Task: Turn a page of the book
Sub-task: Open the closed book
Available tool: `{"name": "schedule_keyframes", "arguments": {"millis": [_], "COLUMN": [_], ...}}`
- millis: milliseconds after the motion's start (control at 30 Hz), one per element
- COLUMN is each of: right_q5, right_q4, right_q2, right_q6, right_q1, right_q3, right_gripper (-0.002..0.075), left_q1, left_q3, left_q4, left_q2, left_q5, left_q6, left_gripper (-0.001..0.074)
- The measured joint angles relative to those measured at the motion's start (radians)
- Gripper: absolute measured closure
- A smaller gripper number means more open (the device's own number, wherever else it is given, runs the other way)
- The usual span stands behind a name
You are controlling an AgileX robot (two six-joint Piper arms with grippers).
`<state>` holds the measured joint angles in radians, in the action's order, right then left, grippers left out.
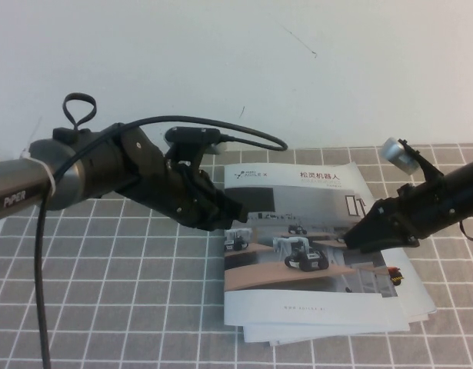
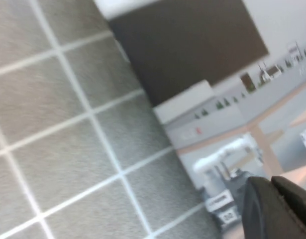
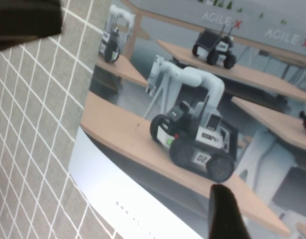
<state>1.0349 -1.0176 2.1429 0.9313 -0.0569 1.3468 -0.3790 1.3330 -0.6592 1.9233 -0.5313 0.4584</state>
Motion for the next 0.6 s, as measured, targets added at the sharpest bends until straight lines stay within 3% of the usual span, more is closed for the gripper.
{"name": "schedule_keyframes", "arguments": {"millis": [467, 600], "right_q5": [0.000, -0.022], "right_q4": [0.007, 0.061], "right_q2": [0.000, 0.000], "right_q6": [-0.004, -0.083], "right_q1": [0.009, 0.009], "right_q3": [0.000, 0.000], "right_gripper": [0.0380, 0.0380], "left_q1": [0.016, 0.016], "left_q3": [0.000, 0.000], "left_q4": [-0.011, -0.014], "left_q2": [0.105, 0.106], "left_q5": [-0.013, -0.013], "left_q6": [-0.010, -0.010], "left_gripper": [0.0738, 0.0738]}}
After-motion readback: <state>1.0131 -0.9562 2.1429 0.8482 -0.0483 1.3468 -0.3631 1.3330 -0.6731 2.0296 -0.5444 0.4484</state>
